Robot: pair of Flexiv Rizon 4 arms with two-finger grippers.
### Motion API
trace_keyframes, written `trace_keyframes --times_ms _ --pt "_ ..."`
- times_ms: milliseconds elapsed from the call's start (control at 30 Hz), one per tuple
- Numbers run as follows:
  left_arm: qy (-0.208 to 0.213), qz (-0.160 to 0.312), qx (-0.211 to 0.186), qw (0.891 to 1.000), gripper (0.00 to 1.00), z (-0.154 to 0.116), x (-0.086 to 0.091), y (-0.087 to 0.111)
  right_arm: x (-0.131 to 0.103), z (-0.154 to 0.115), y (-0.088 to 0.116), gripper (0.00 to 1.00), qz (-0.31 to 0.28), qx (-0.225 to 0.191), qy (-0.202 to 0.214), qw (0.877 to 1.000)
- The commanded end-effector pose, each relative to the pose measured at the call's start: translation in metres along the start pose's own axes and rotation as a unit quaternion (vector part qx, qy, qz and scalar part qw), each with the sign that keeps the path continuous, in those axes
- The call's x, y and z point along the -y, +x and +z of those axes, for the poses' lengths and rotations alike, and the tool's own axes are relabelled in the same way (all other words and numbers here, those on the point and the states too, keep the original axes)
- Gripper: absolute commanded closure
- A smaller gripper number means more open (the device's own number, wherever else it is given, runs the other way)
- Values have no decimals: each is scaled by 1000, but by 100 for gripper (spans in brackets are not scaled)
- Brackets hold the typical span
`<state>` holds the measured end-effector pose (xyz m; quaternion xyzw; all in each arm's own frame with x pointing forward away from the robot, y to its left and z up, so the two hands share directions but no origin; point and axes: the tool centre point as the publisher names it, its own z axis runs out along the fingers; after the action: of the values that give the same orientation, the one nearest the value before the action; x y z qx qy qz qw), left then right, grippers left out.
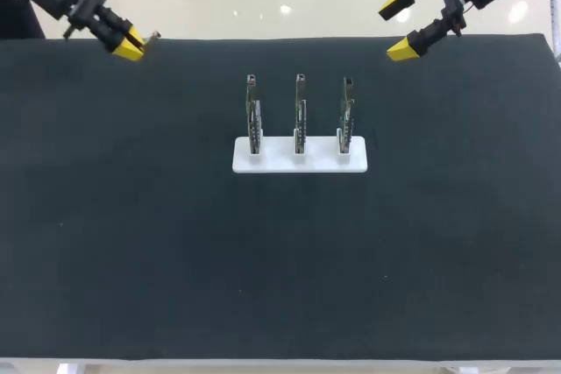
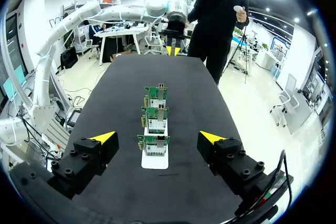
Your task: Pick up the optical module with the left hand, and insert it into the network port with the right hand.
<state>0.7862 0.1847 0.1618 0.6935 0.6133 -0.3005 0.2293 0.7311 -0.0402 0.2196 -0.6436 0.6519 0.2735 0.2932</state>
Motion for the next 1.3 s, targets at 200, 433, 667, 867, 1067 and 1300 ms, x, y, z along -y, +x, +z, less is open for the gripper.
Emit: trace_keyframes --times_ms 200,433,667,867,1067,1300 --pt "-47 26 115 992 100 -8 37 -9 0 0 0 0 -1 1 0 1000" --pt "-60 36 170 983 100 -2 39 -19 0 0 0 0 -1 1 0 1000" --pt "-60 39 212 975 100 14 37 -25 0 0 0 0 -1 1 0 1000" --pt "-60 39 212 975 100 14 37 -25 0 0 0 0 -1 1 0 1000" --pt "-60 39 212 975 100 14 37 -25 0 0 0 0 -1 1 0 1000" --pt "-60 39 212 975 100 14 37 -25 0 0 0 0 -1 1 0 1000"
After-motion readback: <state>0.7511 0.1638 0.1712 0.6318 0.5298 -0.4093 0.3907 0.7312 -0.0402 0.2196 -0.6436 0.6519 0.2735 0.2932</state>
